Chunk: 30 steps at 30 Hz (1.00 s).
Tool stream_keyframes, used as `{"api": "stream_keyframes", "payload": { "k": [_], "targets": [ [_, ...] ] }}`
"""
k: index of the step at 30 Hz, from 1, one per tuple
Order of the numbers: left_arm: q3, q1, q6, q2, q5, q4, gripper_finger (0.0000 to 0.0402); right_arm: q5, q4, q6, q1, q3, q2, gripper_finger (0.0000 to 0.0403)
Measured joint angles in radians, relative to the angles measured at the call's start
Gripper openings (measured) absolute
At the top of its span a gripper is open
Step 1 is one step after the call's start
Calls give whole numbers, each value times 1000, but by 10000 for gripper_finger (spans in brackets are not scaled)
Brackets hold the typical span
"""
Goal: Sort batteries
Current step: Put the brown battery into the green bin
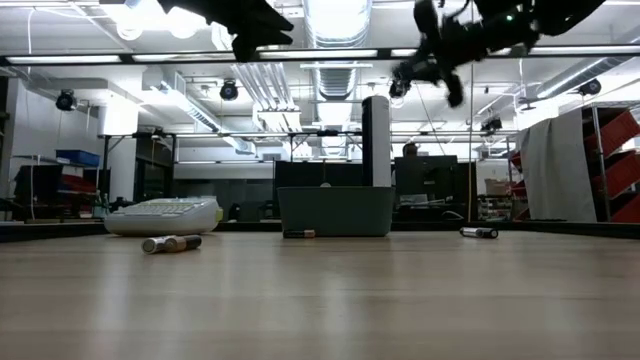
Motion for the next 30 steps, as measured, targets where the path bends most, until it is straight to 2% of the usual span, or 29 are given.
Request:
{"api": "stream_keyframes", "payload": {
  "k": [3,5,12,18,21,25,30],
  "targets": [
    [0,0,-15,-2,30,73,116,-76,231,5,-5,21,69,40],
    [0,0,-35,-2,50,129,116,-138,298,4,-8,66,130,40],
    [2,-8,-146,36,51,199,116,-421,309,-112,-9,357,369,39],
    [2,-53,-262,47,36,221,116,-631,309,-117,-9,573,485,39],
    [2,-68,-284,44,-31,290,116,-672,313,-125,-2,622,506,39],
    [2,-85,-298,50,-44,417,116,-724,313,-128,4,635,519,39],
    [0,-97,-330,69,-91,459,117,-732,316,-153,16,637,514,39]
  ]
}}
